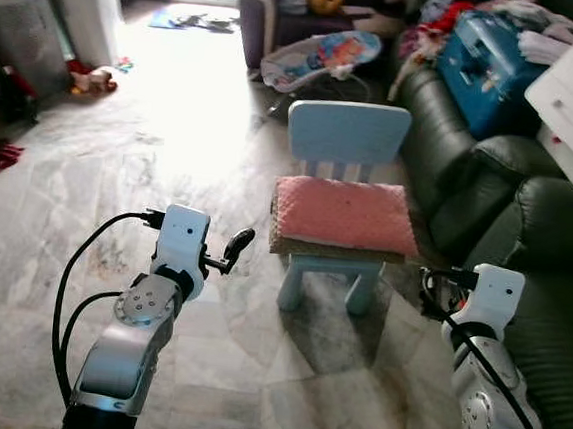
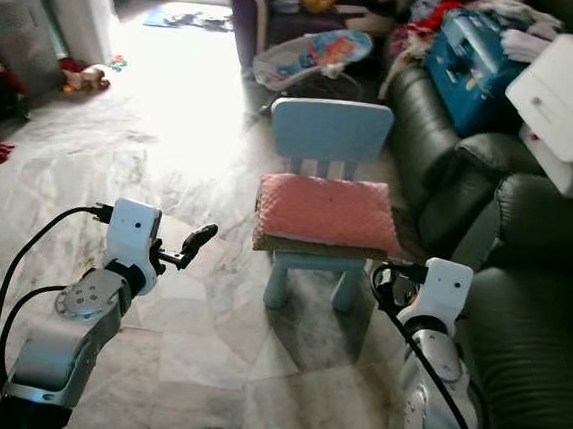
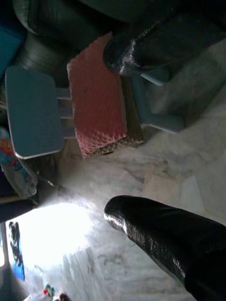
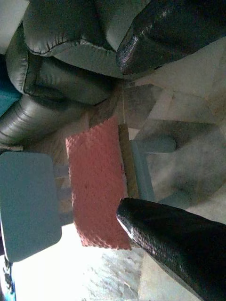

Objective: Move the pillow to the sofa

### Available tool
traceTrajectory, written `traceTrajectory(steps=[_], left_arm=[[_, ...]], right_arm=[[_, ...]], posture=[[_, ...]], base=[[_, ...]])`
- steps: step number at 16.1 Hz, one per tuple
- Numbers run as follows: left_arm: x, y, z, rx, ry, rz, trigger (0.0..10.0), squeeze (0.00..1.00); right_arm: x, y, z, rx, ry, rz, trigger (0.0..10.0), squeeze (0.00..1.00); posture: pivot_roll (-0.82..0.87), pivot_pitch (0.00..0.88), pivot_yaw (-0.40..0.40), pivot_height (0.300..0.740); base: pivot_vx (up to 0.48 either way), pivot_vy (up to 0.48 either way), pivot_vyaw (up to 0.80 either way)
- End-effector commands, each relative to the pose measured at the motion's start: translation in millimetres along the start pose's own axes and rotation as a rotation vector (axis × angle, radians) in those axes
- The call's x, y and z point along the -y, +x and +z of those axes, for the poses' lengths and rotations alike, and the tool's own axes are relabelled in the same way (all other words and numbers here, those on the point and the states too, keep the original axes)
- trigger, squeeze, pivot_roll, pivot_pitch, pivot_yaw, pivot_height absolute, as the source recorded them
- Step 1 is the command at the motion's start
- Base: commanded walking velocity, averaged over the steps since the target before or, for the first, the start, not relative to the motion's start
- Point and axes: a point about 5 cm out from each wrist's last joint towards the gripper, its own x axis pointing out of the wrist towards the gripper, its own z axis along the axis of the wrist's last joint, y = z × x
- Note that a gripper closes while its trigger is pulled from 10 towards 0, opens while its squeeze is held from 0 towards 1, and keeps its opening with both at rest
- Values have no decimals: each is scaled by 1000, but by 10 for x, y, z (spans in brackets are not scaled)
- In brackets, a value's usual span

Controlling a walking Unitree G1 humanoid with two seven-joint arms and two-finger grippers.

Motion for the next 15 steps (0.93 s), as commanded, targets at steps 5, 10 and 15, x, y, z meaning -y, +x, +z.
traceTrajectory(steps=[5,10,15], left_arm=[[-41,9,27,0,-15,17,10000,0],[-57,15,17,-6,-16,24,10000,0],[-226,62,25,0,16,207,10000,0]], right_arm=[[-50,-11,69,24,-9,29,10000,0],[-67,1,109,38,-17,48,10000,0],[-155,46,201,67,-6,114,10000,0]], posture=[[-24,0,-16,740],[-23,0,-17,740],[-20,0,-18,740]], base=[[0,-284,0],[0,-367,0],[0,-74,0]])
